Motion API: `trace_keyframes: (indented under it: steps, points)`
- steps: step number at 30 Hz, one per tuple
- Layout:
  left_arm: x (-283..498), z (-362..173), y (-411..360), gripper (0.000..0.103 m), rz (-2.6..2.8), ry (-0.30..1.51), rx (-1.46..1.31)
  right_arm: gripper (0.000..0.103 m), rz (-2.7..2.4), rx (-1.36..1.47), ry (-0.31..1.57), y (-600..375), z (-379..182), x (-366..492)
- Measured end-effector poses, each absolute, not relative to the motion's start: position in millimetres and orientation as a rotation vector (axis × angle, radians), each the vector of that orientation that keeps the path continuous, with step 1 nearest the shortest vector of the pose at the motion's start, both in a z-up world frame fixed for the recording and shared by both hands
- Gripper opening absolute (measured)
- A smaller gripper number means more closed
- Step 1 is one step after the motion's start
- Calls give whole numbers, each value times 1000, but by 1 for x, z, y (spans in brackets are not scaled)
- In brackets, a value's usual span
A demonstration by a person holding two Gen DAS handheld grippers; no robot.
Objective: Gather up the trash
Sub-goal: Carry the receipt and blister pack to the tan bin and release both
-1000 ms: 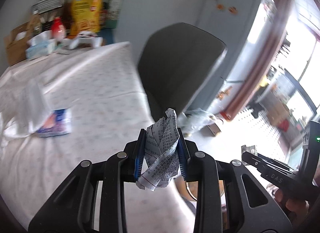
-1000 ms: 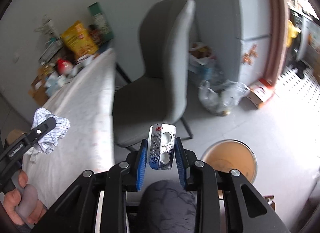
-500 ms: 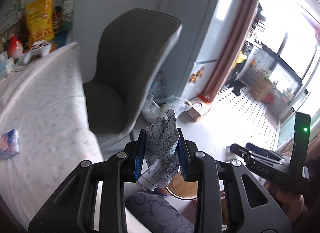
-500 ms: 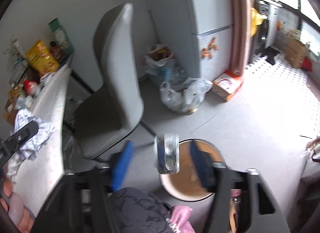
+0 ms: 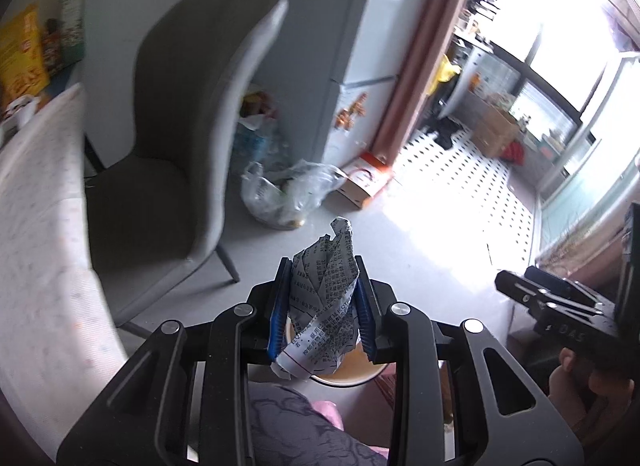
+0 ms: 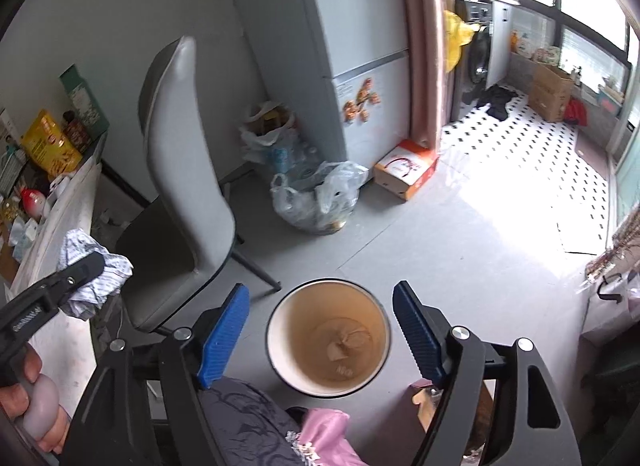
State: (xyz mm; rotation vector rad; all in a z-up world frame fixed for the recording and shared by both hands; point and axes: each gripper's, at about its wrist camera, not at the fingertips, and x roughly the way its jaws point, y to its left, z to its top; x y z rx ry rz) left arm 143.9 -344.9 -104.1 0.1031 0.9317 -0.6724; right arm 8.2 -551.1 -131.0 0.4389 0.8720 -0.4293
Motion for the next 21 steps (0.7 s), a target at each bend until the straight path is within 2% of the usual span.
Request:
trace_keyframes:
  steps: [6,8,9,11,12,14,17,21]
  points:
    - [135,-114,-389,31,-750,969,145,76,-481,464,842,-568,-123,-15]
    - [133,-116,-397,36,-767,981,148,76,-494,473,834,-574,-123,-21]
    - [133,-118,-402,40,-773,990,142,76,-498,478,831,-576,-123,-24]
    - [134,-118,-404,63,-779,1000,127,76,-511,488,826,-578,-124,-29]
    - [135,-117,-404,68,-776,995,118,76,-513,494,824,-579,-125,-30]
    - [138,-113,-401,86,-766,987,102,76,-512,499,824,-579,-127,-31]
    - [144,-108,-389,93,-737,972,84,77,-499,501,830,-576,-129,-28]
    - [152,-99,-362,97,-685,950,58,84,-472,501,832,-568,-130,-18]
